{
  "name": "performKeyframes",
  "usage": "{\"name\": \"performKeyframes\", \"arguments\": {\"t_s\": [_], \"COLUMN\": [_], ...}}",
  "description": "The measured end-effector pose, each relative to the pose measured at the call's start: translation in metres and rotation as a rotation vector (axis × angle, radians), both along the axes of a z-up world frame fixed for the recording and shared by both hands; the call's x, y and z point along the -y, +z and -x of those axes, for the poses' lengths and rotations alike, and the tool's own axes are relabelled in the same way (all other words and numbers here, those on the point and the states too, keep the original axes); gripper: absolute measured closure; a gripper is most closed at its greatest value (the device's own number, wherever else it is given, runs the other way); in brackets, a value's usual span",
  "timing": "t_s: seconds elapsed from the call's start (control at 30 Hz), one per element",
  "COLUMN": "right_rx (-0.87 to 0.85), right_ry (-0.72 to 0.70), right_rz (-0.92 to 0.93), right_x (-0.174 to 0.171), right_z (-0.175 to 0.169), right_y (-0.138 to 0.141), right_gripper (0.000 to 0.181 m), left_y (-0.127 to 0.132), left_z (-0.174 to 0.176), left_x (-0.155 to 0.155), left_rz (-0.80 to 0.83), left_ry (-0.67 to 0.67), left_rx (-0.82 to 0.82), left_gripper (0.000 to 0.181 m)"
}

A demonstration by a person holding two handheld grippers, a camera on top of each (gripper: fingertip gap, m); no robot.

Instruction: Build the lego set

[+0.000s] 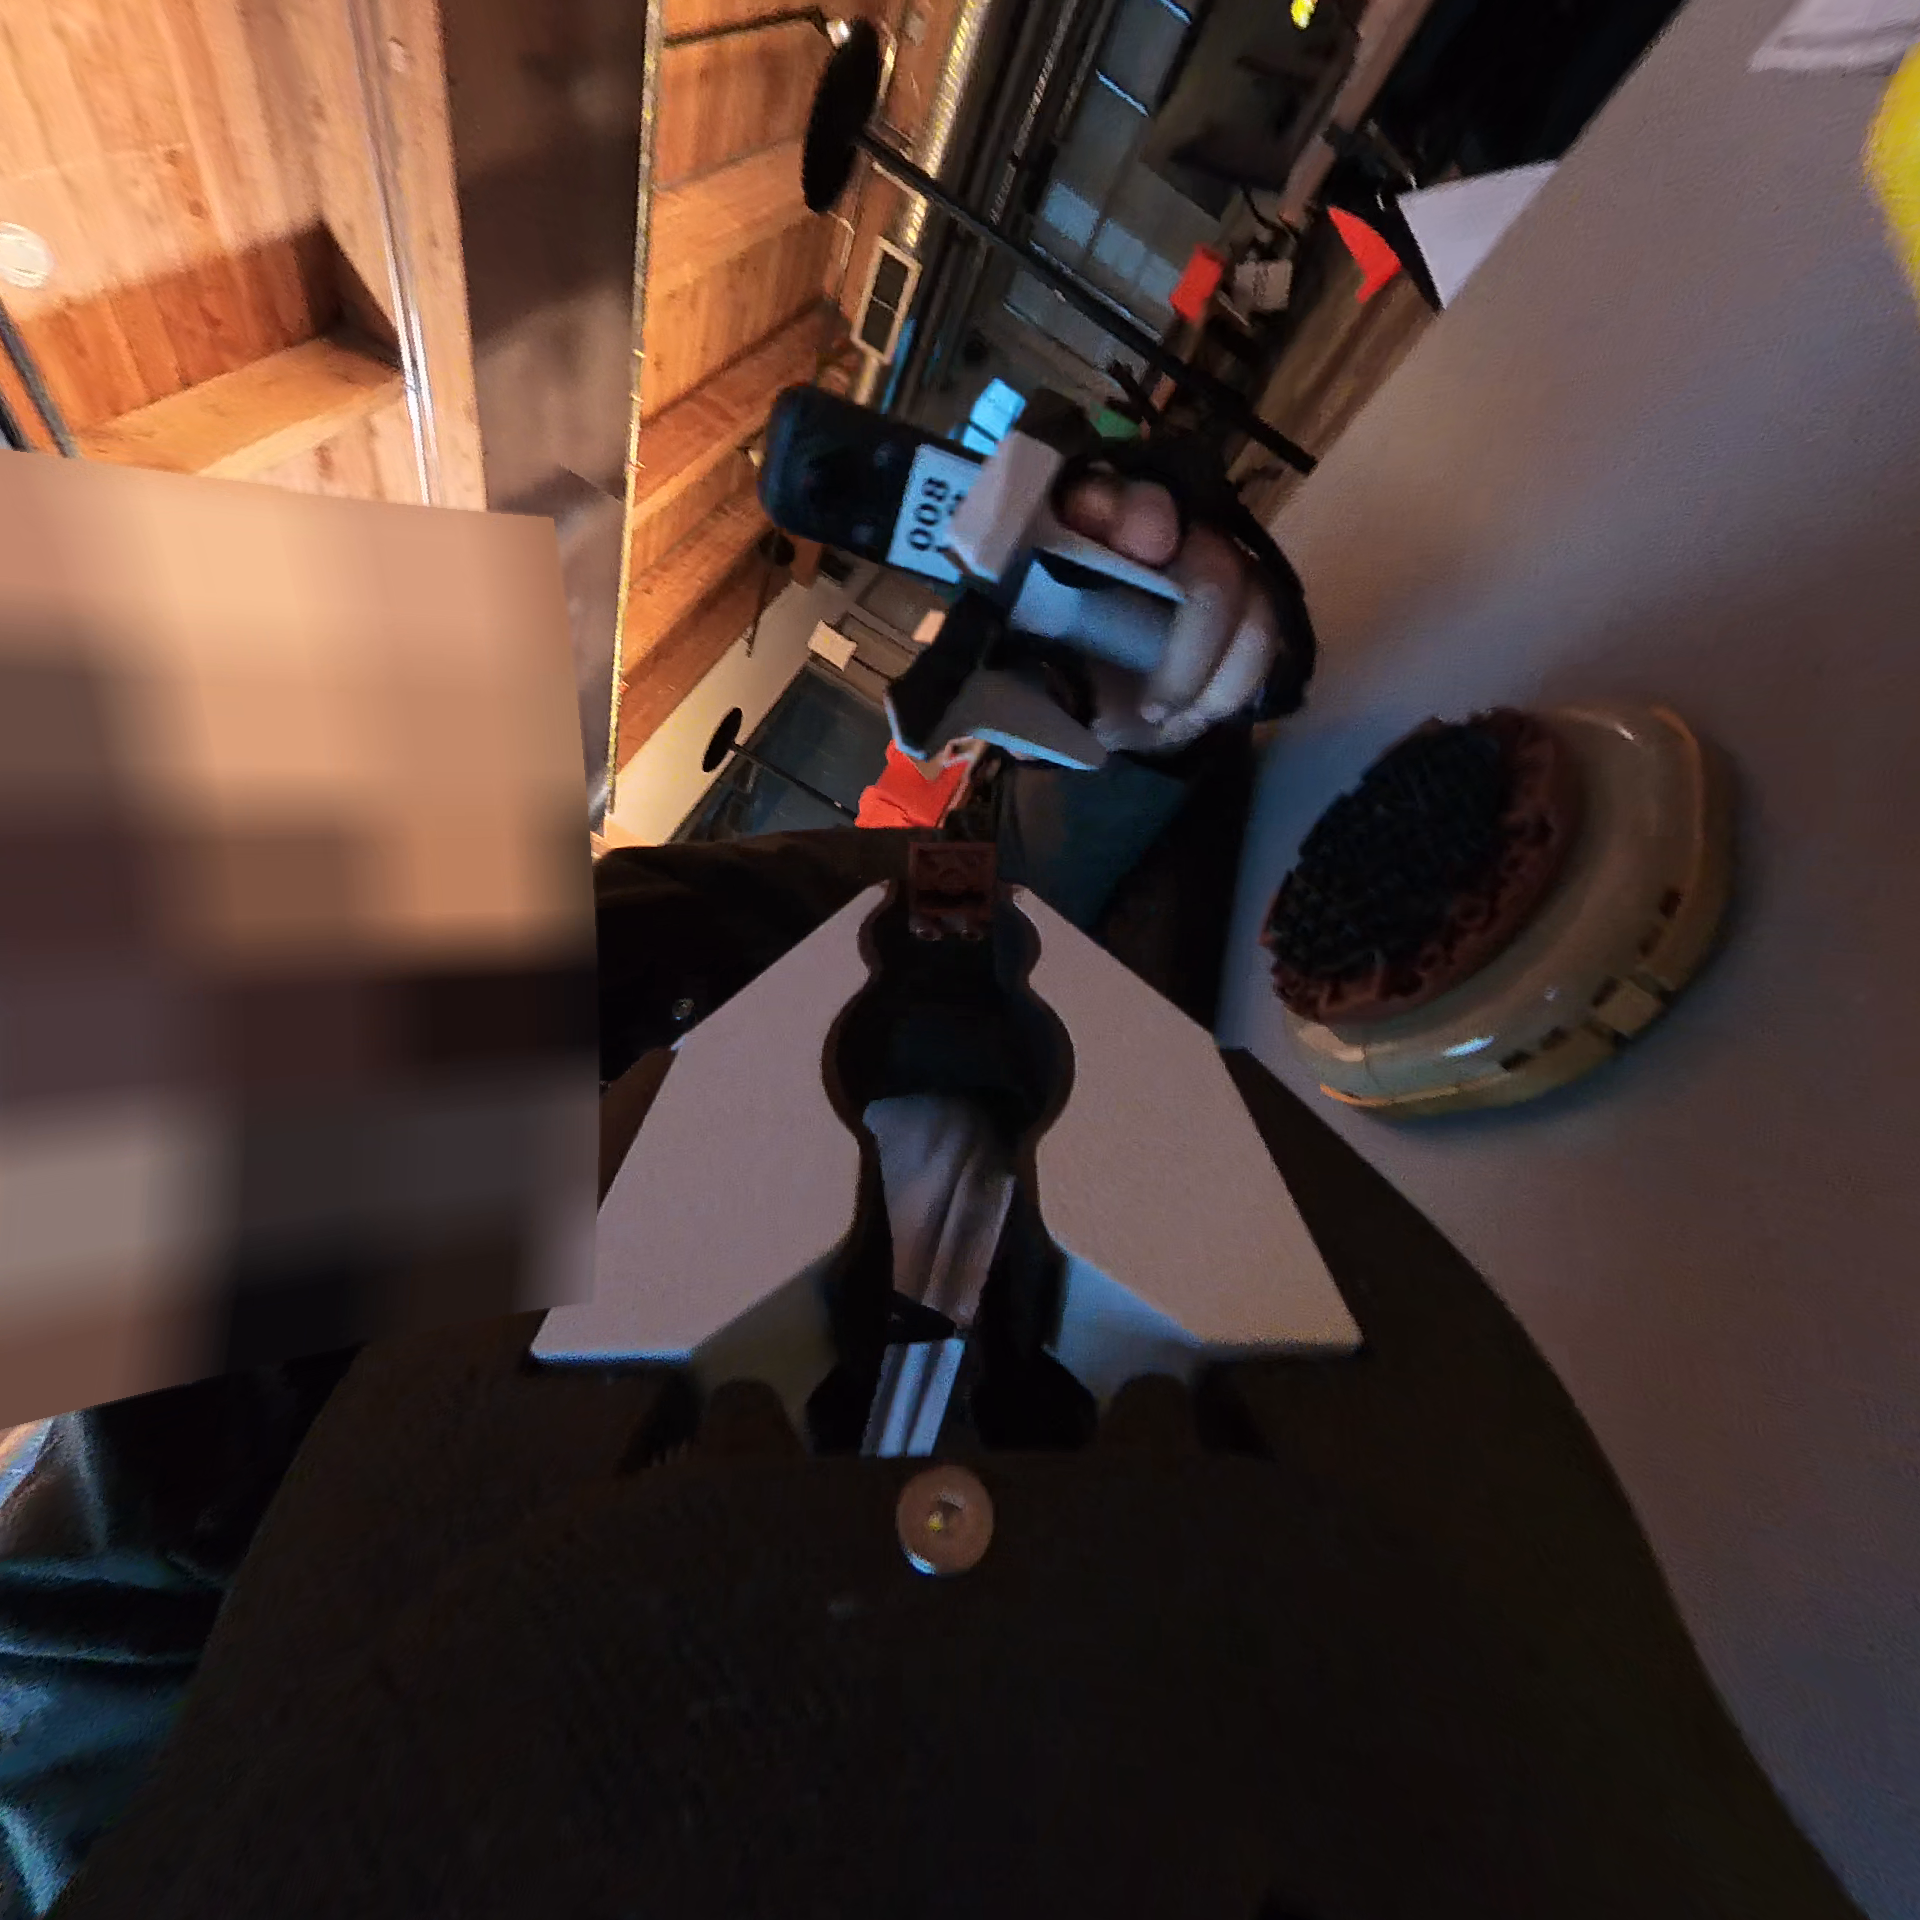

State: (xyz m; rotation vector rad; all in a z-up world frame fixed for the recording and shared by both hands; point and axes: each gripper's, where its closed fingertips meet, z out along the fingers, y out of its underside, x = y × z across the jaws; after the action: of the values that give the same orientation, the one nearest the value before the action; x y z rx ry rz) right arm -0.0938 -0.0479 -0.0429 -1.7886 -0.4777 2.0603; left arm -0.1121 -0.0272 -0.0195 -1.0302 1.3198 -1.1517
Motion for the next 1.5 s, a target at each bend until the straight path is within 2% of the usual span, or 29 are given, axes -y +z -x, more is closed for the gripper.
{"name": "performKeyframes", "arguments": {"t_s": [0.03, 0.17, 0.37, 0.43, 0.5, 0.6, 0.73, 0.83, 1.1, 1.13, 1.2, 1.23, 1.27, 1.33, 1.4, 1.43, 1.5], "right_rx": [0.013, 0.052, 0.110, 0.092, 0.050, 0.027, 0.019, 0.050, 0.162, 0.169, 0.188, 0.210, 0.232, 0.348, 0.625, 0.773, 0.958], "right_ry": [0.008, 0.027, 0.033, 0.007, -0.040, -0.095, -0.109, -0.104, -0.107, -0.099, -0.127, -0.160, -0.227, -0.493, -0.797, -0.893, -0.958], "right_rz": [0.007, 0.019, 0.061, 0.036, -0.017, -0.132, -0.255, -0.326, -0.429, -0.446, -0.477, -0.503, -0.550, -0.666, -0.740, -0.736, -0.639], "right_x": [0.001, 0.003, 0.002, -0.002, -0.007, -0.012, -0.008, -0.004, -0.002, -0.001, -0.004, -0.008, -0.016, -0.047, -0.081, -0.091, -0.099], "right_z": [0.002, 0.007, 0.009, 0.008, 0.006, 0.000, 0.003, 0.008, 0.016, 0.017, 0.016, 0.012, 0.004, -0.033, -0.094, -0.123, -0.157], "right_y": [-0.003, -0.011, -0.026, -0.023, -0.011, 0.002, 0.011, 0.011, -0.003, -0.004, -0.001, 0.001, 0.007, 0.019, 0.012, 0.003, -0.020], "right_gripper": [0.168, 0.168, 0.168, 0.167, 0.154, 0.155, 0.154, 0.155, 0.156, 0.168, 0.168, 0.168, 0.168, 0.168, 0.168, 0.168, 0.167], "left_y": [-0.004, -0.030, -0.053, -0.047, -0.036, -0.026, -0.027, -0.029, -0.025, -0.025, -0.022, -0.021, -0.023, -0.034, -0.051, -0.060, -0.075], "left_z": [-0.003, -0.016, -0.022, -0.021, -0.018, -0.013, -0.014, -0.015, -0.014, -0.014, -0.014, -0.015, -0.015, -0.015, -0.012, -0.009, -0.002], "left_x": [0.006, 0.024, 0.026, 0.022, 0.016, 0.008, 0.012, 0.017, 0.020, 0.019, 0.016, 0.011, 0.002, -0.017, -0.032, -0.040, -0.051], "left_rz": [-0.042, -0.159, -0.404, -0.449, -0.496, -0.649, -0.928, -0.987, -0.932, -0.911, -0.845, -0.789, -0.711, -0.501, -0.270, -0.170, -0.011], "left_ry": [-0.008, -0.042, 0.014, 0.055, 0.111, 0.212, 0.286, 0.285, 0.264, 0.263, 0.268, 0.281, 0.297, 0.303, 0.266, 0.262, 0.241], "left_rx": [-0.015, -0.140, -0.220, -0.196, -0.144, -0.099, -0.088, -0.087, -0.054, -0.055, -0.034, -0.040, -0.070, -0.158, -0.266, -0.320, -0.400], "left_gripper": [0.152, 0.153, 0.178, 0.178, 0.178, 0.178, 0.178, 0.178, 0.178, 0.178, 0.176, 0.168, 0.161, 0.148, 0.135, 0.127, 0.110]}}
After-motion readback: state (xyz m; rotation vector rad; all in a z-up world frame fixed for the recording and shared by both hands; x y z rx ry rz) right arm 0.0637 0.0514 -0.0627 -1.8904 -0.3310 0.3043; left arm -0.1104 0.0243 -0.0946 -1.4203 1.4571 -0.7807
